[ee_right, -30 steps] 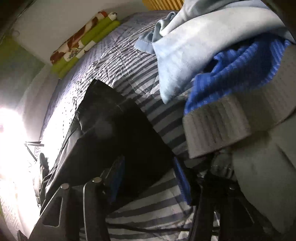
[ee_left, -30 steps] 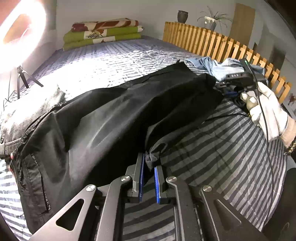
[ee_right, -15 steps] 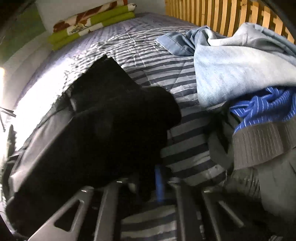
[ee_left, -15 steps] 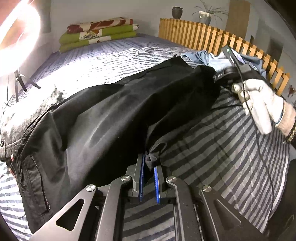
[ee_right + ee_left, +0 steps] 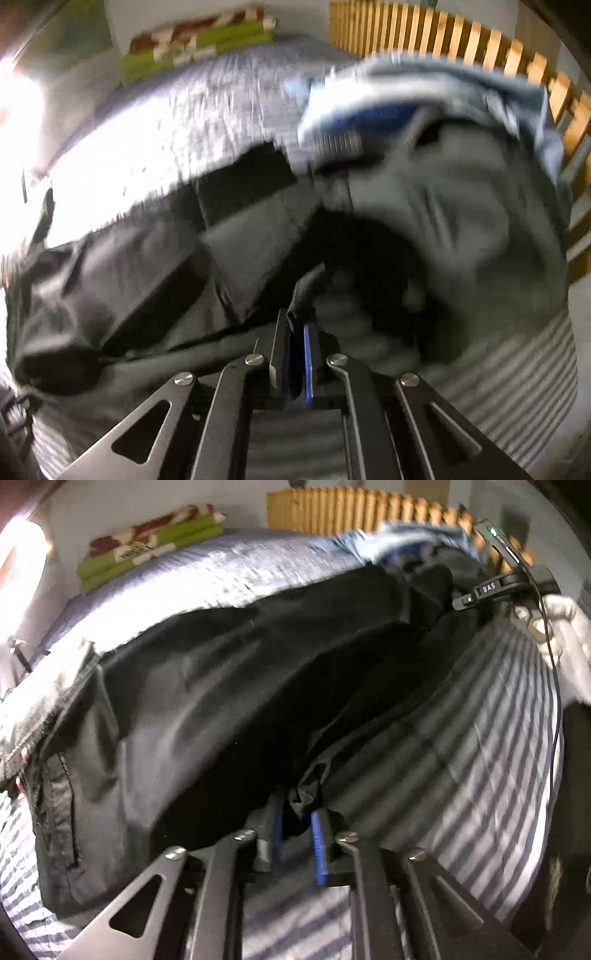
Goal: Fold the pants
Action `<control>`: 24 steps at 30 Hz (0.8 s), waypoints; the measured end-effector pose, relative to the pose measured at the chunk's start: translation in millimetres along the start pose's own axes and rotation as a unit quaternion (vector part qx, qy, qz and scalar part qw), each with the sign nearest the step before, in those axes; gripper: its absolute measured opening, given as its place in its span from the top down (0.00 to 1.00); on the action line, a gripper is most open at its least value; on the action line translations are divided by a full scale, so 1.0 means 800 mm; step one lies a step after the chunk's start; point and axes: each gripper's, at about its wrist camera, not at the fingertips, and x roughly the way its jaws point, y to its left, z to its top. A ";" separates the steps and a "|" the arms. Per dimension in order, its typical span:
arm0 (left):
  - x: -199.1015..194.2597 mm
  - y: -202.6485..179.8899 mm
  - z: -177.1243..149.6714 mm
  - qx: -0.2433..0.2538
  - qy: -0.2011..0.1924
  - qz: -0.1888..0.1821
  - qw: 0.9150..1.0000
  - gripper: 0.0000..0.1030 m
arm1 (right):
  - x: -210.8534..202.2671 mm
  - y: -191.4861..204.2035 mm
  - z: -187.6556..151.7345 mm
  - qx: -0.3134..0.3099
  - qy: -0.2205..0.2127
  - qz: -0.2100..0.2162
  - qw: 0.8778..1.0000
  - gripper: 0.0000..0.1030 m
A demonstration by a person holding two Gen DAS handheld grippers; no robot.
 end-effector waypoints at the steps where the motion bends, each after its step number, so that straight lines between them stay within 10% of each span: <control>1: -0.002 -0.002 -0.003 -0.001 0.007 -0.009 1.000 0.75 | 0.006 -0.006 -0.010 -0.008 0.018 0.001 1.000 0.82; 7: -0.047 -0.001 0.014 0.003 -0.053 -0.027 0.998 0.75 | -0.017 -0.064 -0.024 0.069 -0.005 0.048 0.996 0.66; 16: 0.023 0.002 0.041 -0.006 -0.009 -0.015 1.000 0.84 | 0.013 -0.037 0.020 0.043 -0.025 0.071 0.996 0.52; 18: 0.031 -0.009 0.034 0.013 -0.002 -0.009 1.000 0.90 | 0.027 -0.028 0.027 0.042 -0.013 0.071 0.997 0.58; 20: 0.028 -0.029 0.024 0.050 -0.003 -0.027 0.998 0.89 | 0.035 -0.021 0.037 0.045 -0.011 0.074 0.996 0.97; 24: 0.016 -0.031 0.022 0.046 -0.008 -0.049 0.998 0.82 | 0.009 -0.023 0.042 0.043 -0.035 0.084 0.995 1.00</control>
